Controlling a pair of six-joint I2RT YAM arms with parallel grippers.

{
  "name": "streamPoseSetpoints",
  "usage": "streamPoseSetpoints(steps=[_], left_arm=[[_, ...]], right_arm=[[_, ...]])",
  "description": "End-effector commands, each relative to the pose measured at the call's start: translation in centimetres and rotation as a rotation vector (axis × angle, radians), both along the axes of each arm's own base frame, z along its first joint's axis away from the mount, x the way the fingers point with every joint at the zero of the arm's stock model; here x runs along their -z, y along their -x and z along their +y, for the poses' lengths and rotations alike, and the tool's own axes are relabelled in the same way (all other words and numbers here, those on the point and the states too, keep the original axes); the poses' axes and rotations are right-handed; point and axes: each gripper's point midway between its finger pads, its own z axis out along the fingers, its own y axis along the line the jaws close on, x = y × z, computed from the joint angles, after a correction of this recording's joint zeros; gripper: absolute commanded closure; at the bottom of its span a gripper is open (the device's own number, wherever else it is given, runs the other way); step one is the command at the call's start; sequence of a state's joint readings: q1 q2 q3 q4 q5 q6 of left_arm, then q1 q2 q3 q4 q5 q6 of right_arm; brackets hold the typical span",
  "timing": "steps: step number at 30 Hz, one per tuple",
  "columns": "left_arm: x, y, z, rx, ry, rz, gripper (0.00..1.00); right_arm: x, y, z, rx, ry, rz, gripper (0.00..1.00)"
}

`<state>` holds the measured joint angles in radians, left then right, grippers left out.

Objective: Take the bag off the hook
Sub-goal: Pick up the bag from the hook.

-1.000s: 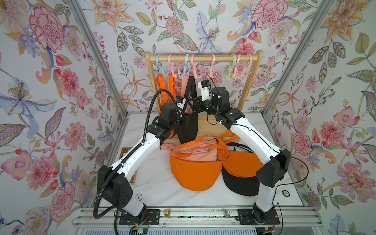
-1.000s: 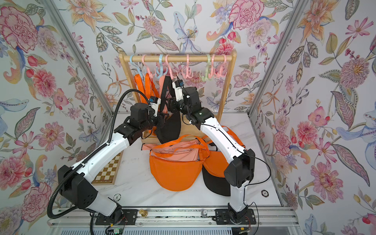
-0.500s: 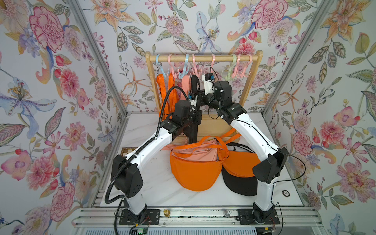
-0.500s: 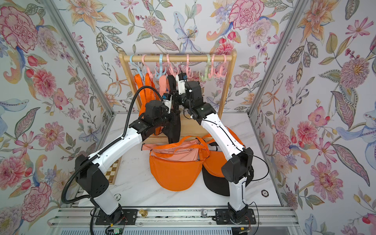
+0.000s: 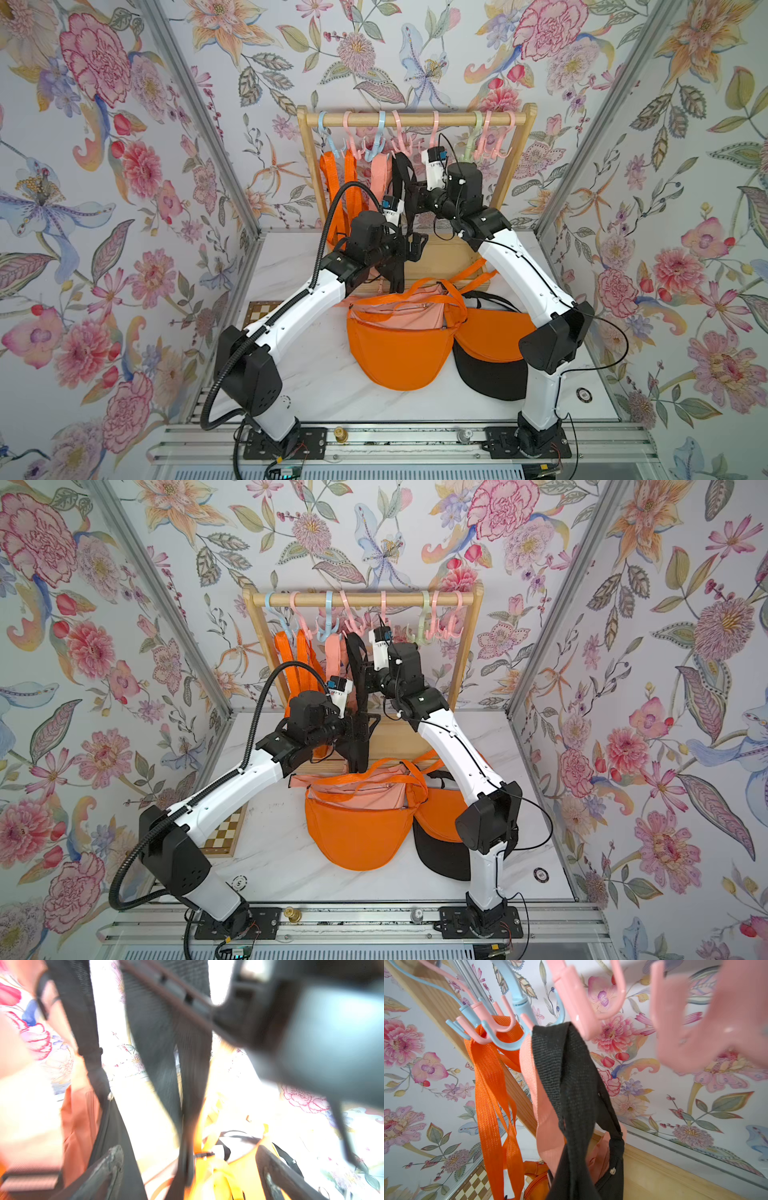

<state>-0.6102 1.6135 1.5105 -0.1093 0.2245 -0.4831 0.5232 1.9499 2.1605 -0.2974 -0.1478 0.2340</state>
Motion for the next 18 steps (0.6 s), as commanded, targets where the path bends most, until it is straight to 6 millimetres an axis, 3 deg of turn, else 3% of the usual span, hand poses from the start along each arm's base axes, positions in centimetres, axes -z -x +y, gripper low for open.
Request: streamPoseSetpoints(steps=[1, 5, 8, 10, 15, 18], left_arm=[[-3.3, 0.0, 3.7, -0.072, 0.042, -0.082, 0.0], [-4.5, -0.3, 5.3, -0.112, 0.061, -0.13, 0.0], [-4.3, -1.2, 5.2, -0.12, 0.048, -0.138, 0.05], [-3.6, -2.1, 4.7, -0.116, 0.041, -0.13, 0.15], [0.3, -5.2, 3.9, -0.128, 0.021, -0.075, 0.58], [1.6, -6.7, 4.2, -0.139, 0.037, -0.052, 0.74]], right_arm=[[-5.9, 1.6, -2.2, 0.028, -0.029, -0.125, 1.0], [-6.6, 1.6, -2.8, 0.04, -0.014, -0.138, 1.0], [-7.2, 1.7, -2.8, 0.035, -0.015, -0.149, 1.0], [-7.5, 1.9, -2.7, 0.027, -0.021, -0.155, 1.0], [-8.9, 2.1, -1.9, 0.001, -0.042, -0.189, 1.0], [-10.2, 1.8, -1.2, -0.017, -0.068, -0.231, 1.0]])
